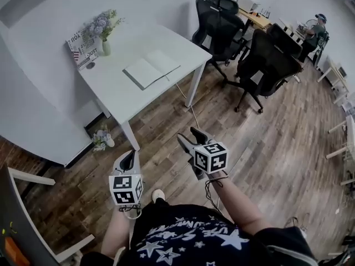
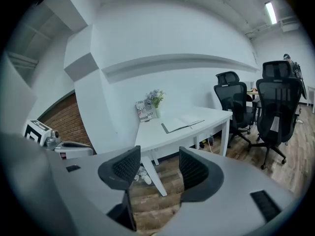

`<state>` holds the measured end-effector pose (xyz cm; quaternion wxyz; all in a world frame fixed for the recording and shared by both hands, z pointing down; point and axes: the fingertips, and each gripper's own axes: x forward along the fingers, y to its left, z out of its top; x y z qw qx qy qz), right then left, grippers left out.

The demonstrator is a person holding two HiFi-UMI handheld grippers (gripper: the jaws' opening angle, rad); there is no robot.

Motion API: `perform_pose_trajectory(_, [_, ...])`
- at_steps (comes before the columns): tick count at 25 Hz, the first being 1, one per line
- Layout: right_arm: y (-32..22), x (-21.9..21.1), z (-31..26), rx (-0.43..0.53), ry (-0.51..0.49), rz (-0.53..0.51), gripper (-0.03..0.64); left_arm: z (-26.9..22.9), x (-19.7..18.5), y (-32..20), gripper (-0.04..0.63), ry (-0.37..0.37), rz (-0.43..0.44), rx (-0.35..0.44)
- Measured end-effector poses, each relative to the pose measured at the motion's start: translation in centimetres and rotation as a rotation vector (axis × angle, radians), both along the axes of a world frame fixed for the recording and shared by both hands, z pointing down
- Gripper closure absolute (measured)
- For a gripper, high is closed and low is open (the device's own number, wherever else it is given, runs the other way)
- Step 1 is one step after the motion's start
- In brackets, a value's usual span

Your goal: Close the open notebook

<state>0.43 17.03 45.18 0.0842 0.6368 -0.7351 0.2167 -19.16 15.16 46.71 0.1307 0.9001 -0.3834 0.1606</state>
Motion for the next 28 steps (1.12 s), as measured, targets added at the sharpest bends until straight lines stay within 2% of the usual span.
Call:
perform_pose_trajectory(4, [-3.7, -1.0, 0.4, -0.011, -0.052, 0.017, 0.337, 0.6, -1.7, -4.1, 0.574, -0.012, -0.014, 0.014])
perform_pose_trajectory(7, [-5.7, -1.2, 0.8, -0.029, -0.053, 0.022, 0.328, 0.4, -2.2, -6.7, 0.572, -0.015, -0.021, 0.04])
perform_pose_trajectory(8, [-6.2, -1.2, 1.1, -0.038, -0.05, 0.019, 0.325, 0.4, -2.2, -7.3, 0.556, -0.008, -0.019, 0.037])
perform_pose_trajectory(10, [-7.3, -1.2, 1.6, -0.054, -0.049, 0.013, 0.324, 0.6, -2.0, -8.2, 0.47, 0.008, -0.015, 0.021])
perform_pose_trajectory(13, [-9.3, -0.9, 2.2, -0.064, -0.055, 0.01, 0.324, 1.1, -1.8, -9.5, 0.444, 0.016, -0.027, 0.008])
perform_pose_trajectory(16, [-11.7, -0.4, 2.9, -0.071, -0.07, -0.012, 0.318, 2.0, -1.6, -10.7, 0.357, 0.001, -0.053, 0.007])
perform_pose_trajectory(18, [-13.6, 0.1, 3.4, -0.073, -0.092, -0.031, 0.313, 2.6, -1.2, -11.9, 0.332, -0.01, -0.072, -0.001])
perform_pose_trajectory(21, [-16.9, 1.3, 4.4, -0.087, -0.129, -0.067, 0.301, 3.5, -0.6, -14.0, 0.273, -0.013, -0.131, -0.02])
perform_pose_trajectory(28, [-25.1, 4.3, 5.8, -0.128, -0.225, -0.175, 0.27, 3.9, 2.8, -18.8, 0.232, -0.018, -0.292, -0.051])
